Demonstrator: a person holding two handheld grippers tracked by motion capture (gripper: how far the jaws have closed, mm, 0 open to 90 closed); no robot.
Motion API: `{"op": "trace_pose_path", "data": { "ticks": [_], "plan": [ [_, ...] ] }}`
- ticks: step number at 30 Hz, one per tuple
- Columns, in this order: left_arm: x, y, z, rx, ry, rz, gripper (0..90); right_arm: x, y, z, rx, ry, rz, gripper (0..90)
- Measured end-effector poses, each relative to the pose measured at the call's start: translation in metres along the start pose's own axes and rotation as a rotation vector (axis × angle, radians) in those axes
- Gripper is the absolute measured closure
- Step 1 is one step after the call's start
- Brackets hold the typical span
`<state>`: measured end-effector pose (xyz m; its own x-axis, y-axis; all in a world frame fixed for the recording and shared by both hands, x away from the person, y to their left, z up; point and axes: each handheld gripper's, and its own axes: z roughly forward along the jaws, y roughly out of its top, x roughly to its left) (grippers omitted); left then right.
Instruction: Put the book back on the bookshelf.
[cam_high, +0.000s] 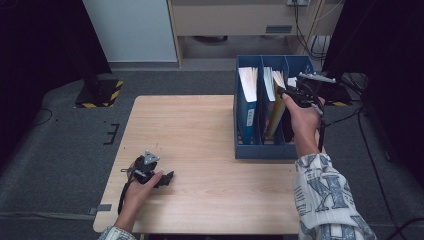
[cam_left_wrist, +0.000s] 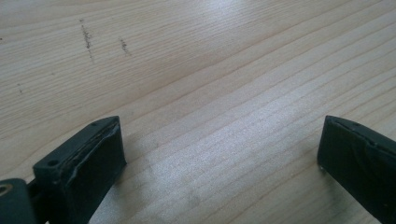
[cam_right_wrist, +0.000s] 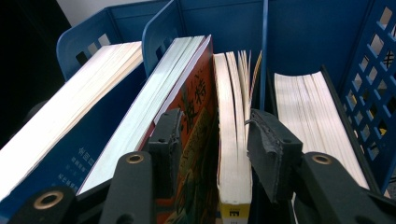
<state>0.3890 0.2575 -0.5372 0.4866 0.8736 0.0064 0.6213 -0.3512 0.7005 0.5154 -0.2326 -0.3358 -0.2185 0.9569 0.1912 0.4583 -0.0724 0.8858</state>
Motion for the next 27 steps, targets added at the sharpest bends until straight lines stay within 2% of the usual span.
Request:
{"op": "trace_pose_path", "data": {
  "ticks": [6, 10, 18, 23, 27],
  "plan": [
    [0.000, 0.000, 0.000, 0.000, 0.000, 0.000, 0.1, 0.000, -0.002, -0.005, -0.007, 0.011, 0.001, 53.9],
    [0.000, 0.000, 0.000, 0.001, -0.001, 0.001, 0.1, 0.001, -0.002, -0.011, -0.017, 0.027, 0.005, 50.4],
    [0.000, 0.000, 0.000, 0.001, -0.001, 0.002, 0.1, -0.003, -0.005, -0.021, -0.036, 0.029, 0.008, 42.0],
    [0.000, 0.000, 0.000, 0.003, -0.001, 0.003, 0.1, -0.004, -0.007, -0.029, -0.049, 0.032, 0.002, 37.8],
    [-0.001, 0.000, 0.000, 0.003, -0.001, 0.003, 0.1, -0.003, -0.008, -0.034, -0.056, 0.028, -0.022, 35.1]
  ]
}}
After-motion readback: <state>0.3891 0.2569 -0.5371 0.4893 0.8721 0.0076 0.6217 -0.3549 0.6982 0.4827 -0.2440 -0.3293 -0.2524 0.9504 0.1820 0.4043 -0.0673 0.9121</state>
